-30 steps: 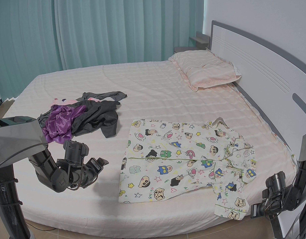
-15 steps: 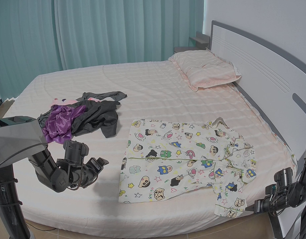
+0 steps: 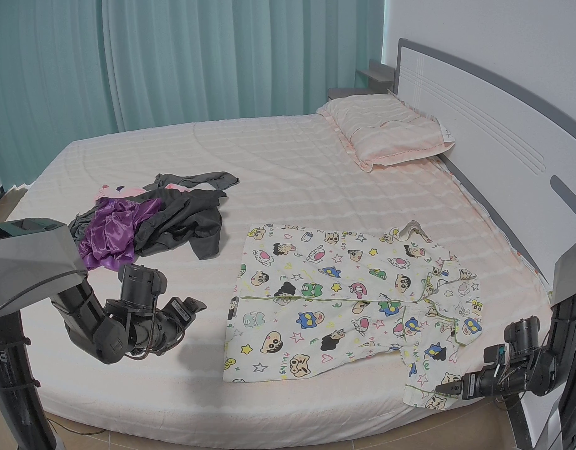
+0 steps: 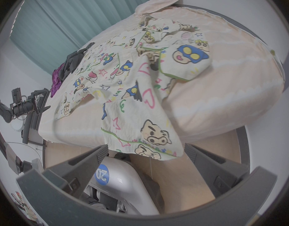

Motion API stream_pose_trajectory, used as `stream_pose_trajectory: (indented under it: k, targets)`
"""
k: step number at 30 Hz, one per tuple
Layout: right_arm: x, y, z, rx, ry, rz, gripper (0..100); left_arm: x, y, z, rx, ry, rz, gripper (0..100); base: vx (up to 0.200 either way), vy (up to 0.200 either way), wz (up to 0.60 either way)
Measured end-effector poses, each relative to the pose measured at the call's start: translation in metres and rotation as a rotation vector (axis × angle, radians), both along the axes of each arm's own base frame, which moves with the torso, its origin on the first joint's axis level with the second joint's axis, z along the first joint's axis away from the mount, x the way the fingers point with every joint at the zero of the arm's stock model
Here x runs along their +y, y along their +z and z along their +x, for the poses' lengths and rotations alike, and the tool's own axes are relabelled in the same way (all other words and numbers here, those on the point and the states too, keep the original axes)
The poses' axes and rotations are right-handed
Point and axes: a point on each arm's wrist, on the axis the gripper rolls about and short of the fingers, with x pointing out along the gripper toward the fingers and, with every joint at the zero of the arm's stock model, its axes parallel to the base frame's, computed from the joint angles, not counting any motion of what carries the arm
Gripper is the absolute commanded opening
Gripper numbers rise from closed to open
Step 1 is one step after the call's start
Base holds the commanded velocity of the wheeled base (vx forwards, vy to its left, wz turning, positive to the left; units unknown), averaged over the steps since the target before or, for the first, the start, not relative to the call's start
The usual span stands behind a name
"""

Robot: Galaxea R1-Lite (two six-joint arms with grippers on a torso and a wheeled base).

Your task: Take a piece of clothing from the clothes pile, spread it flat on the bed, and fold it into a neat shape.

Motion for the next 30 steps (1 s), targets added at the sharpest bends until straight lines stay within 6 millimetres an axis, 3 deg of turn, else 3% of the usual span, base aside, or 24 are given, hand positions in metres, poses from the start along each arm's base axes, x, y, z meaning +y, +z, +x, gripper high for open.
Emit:
stream_pose_trajectory:
  k: [11, 12, 24, 30]
  targets:
    - [0.009, -0.020, 0.012, -0.067, 0.045, -0.002, 100, -0.001, 0.000, 0.000, -0.001, -0.003, 0.000, 100, 0.000, 0.000, 0.00]
    - [0.009, -0.022, 0.012, -0.064, 0.044, -0.003, 0, -0.001, 0.000, 0.000, -0.001, -0.003, 0.000, 100, 0.000, 0.000, 0.00]
    - [-0.001, -0.031, 0.009, -0.013, -0.015, -0.033, 0, -0.001, 0.001, 0.000, -0.002, -0.002, 0.000, 100, 0.000, 0.000, 0.00]
    - [-0.009, -0.032, -0.003, 0.097, 0.003, -0.061, 0, -0.001, 0.001, 0.000, -0.002, -0.003, 0.001, 100, 0.000, 0.000, 0.00]
